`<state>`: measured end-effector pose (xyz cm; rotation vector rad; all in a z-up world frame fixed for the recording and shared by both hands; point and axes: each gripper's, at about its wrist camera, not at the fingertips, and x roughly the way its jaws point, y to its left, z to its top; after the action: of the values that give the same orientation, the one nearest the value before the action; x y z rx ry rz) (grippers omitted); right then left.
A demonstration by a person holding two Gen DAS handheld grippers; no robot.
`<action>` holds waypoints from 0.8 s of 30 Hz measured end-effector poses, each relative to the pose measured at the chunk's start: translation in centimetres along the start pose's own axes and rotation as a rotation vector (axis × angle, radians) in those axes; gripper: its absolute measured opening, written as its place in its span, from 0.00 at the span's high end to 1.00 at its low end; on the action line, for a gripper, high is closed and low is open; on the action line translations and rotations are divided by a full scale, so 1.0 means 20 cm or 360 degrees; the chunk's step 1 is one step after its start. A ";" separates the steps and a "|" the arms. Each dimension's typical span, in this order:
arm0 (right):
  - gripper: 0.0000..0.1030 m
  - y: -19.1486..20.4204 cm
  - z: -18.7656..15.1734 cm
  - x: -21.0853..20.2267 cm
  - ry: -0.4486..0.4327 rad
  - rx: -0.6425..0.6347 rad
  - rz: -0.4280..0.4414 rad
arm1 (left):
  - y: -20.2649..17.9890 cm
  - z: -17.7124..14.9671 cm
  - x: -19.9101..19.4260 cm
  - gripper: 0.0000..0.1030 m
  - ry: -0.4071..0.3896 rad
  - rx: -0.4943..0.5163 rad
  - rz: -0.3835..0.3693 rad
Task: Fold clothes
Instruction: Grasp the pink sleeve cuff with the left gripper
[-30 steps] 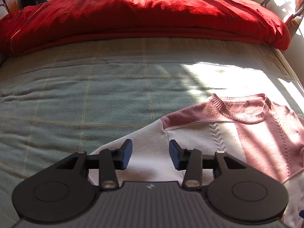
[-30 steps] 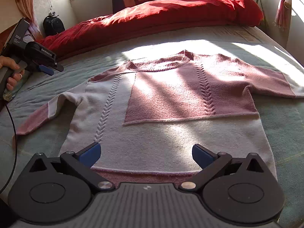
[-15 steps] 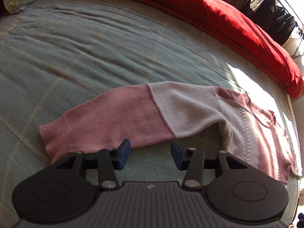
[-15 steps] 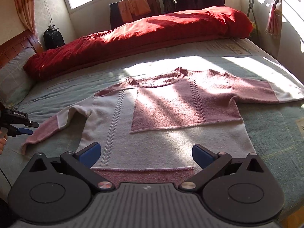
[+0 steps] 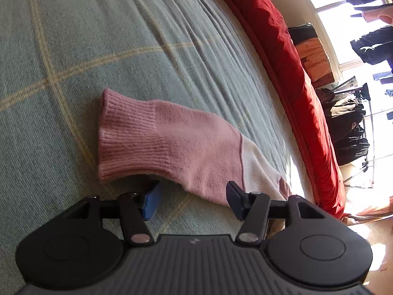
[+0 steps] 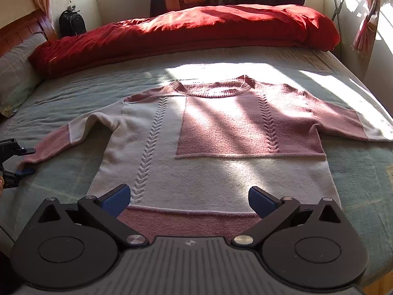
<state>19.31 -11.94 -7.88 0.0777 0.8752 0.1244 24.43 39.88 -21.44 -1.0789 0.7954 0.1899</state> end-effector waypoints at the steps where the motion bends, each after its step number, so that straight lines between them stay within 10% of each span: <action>1: 0.00 0.00 0.00 0.01 0.0008 0.0000 -0.0003 | 0.00 0.02 0.01 0.44 -0.0033 -0.0006 0.0010; 5: 0.00 0.03 0.00 0.04 0.0037 -0.0027 -0.0030 | -0.01 0.08 0.04 0.48 -0.0098 0.0020 0.0045; 9: 0.00 0.06 0.00 0.06 0.0047 -0.0074 -0.0033 | -0.08 0.12 0.06 0.90 -0.0162 0.0175 0.0181; 24: 0.00 0.11 -0.01 0.10 0.0092 -0.0149 -0.0065 | -0.57 0.30 -0.05 0.93 -0.0477 0.1131 0.0268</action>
<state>20.29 -9.51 -9.27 -0.0315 0.9270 0.1298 32.30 39.55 -11.20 -0.3024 0.6068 0.1847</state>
